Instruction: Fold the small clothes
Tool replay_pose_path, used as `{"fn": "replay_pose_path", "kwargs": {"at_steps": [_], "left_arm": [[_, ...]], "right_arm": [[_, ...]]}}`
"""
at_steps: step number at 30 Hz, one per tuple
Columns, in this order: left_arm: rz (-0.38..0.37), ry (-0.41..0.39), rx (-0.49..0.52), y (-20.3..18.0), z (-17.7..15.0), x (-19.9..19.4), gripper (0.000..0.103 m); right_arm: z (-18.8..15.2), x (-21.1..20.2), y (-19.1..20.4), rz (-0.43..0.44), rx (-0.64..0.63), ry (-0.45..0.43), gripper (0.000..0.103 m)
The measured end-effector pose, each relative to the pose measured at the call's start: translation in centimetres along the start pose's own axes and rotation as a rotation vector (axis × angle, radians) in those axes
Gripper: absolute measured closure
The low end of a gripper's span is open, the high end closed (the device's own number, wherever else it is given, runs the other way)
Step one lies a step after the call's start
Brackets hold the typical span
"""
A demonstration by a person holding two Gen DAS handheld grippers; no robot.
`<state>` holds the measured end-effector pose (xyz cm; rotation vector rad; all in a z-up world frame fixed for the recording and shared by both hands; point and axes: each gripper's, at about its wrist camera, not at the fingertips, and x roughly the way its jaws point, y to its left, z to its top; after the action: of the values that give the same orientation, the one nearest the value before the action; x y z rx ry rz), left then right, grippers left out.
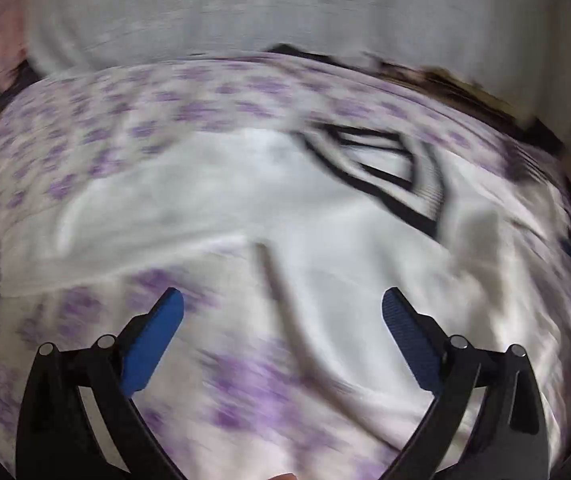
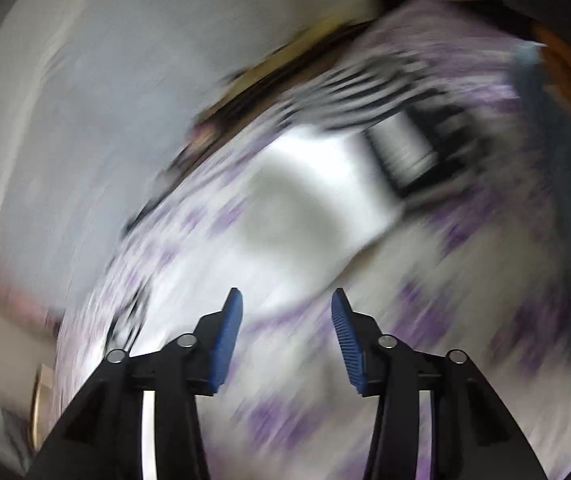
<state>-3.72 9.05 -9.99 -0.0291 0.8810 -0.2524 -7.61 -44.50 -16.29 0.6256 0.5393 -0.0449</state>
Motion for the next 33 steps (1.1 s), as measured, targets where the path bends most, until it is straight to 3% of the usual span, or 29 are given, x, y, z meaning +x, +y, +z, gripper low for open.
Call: {"fn": "replay_pose_path", "kwargs": {"at_steps": [3,6,9,12,13,15,19,21,22,23,26,31,33], "left_arm": [[-0.125,0.036,0.135,-5.4,-1.9,-0.8,0.006],[-0.203,0.064,0.228,-9.1,-3.7,-1.4,0.006],[-0.233,0.083,0.230,-10.9,-4.3,-1.2,0.006],[-0.321,0.174,0.172,-11.5,-5.1,0.1,0.006],[-0.327,0.235,0.167,-11.7,-5.7,1.0,0.006],[-0.263,0.318,0.182,-12.1,-6.9,2.8,0.006],[-0.215,0.311,0.241,-11.5,-9.5,1.2,0.005],[-0.233,0.333,0.196,-9.9,-10.5,0.3,0.004],[-0.239,0.341,0.147,-8.5,-11.0,-0.1,0.004],[-0.241,0.336,0.097,-7.1,-11.4,-0.6,0.005],[-0.195,0.303,-0.017,-3.7,-11.7,-2.1,0.007],[-0.342,0.218,-0.122,-3.2,-9.3,-3.5,0.005],[-0.344,0.234,-0.116,-3.9,-8.4,-2.4,0.005]], "right_arm": [[-4.4,-1.1,2.9,0.106,-0.091,0.132,0.054],[-8.1,-2.5,5.1,0.165,-0.165,0.230,0.052],[-10.5,-3.7,6.5,0.176,-0.219,0.277,0.044],[-12.3,-3.9,7.3,0.174,-0.252,0.319,0.043],[-12.8,-3.7,7.5,0.179,-0.255,0.333,0.041],[-14.3,-3.4,7.6,0.180,-0.262,0.361,0.040],[-15.8,-2.0,8.1,0.175,-0.290,0.369,0.038],[-16.2,-2.1,8.7,0.187,-0.323,0.359,0.048],[-16.3,-1.9,8.9,0.202,-0.321,0.364,0.062],[-16.2,-1.8,8.8,0.210,-0.311,0.373,0.067],[-16.1,-1.8,8.1,0.217,-0.280,0.379,0.068],[-16.1,-1.6,7.7,0.227,-0.242,0.392,0.061],[-16.0,-1.1,8.0,0.224,-0.240,0.389,0.061]]}}
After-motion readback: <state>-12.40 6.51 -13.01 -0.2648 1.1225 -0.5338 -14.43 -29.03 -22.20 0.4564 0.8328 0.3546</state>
